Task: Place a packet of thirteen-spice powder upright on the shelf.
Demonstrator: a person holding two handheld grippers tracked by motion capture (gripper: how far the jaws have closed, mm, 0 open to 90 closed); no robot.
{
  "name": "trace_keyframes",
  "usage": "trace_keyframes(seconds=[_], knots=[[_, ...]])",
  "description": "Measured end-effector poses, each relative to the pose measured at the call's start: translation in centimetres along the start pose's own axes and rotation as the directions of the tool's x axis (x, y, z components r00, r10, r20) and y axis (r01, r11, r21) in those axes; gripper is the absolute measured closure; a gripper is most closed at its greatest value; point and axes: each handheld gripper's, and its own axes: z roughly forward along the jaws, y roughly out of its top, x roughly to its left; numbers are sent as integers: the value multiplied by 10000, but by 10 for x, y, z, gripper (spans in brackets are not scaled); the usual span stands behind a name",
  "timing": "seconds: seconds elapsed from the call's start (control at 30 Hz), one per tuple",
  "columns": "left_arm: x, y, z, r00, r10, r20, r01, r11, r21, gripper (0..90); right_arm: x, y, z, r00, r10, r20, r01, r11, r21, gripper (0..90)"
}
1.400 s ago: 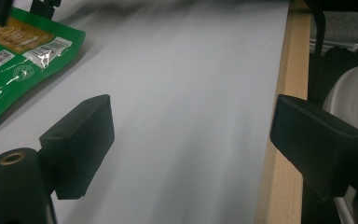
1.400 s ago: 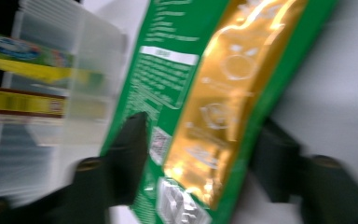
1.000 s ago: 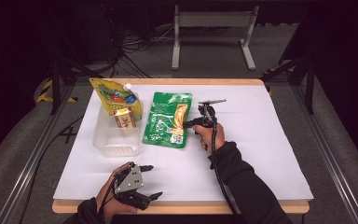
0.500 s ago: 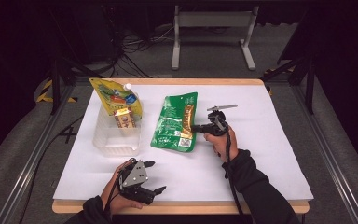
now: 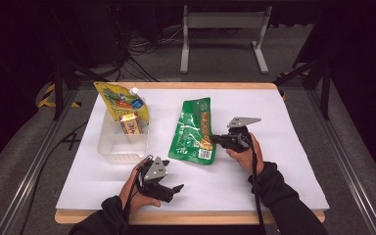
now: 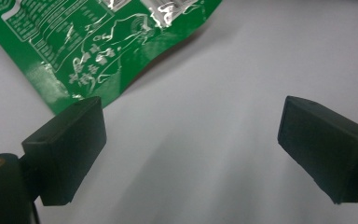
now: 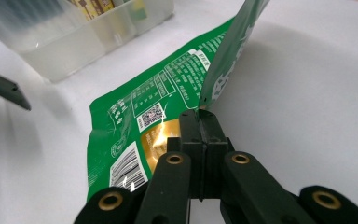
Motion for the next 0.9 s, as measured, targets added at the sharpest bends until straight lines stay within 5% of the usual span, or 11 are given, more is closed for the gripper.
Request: trace_keyframes(seconds=[0.2,0.43,0.63,0.77,0.9], knots=[[11,3,6,9974,-715,-63,715,9974,-12,83,5,-6,-17,9972,-699,-256,691,9971,-326,900],[15,8,20,9933,-1098,349,1088,9937,285,84,10,-17,-34,9909,-1164,-678,1122,9917,-629,900],[22,17,31,9834,-1559,932,1535,9876,324,55,14,-23,-42,9822,-1687,-826,1620,9834,-819,900],[28,22,37,9812,-1600,1078,1571,9870,346,40,17,-26,-48,9719,-2136,-989,2033,9735,-1044,900],[35,25,43,9702,-1996,1377,1958,9798,406,29,21,-28,-52,9580,-2662,-1063,2545,9605,-1123,900]])
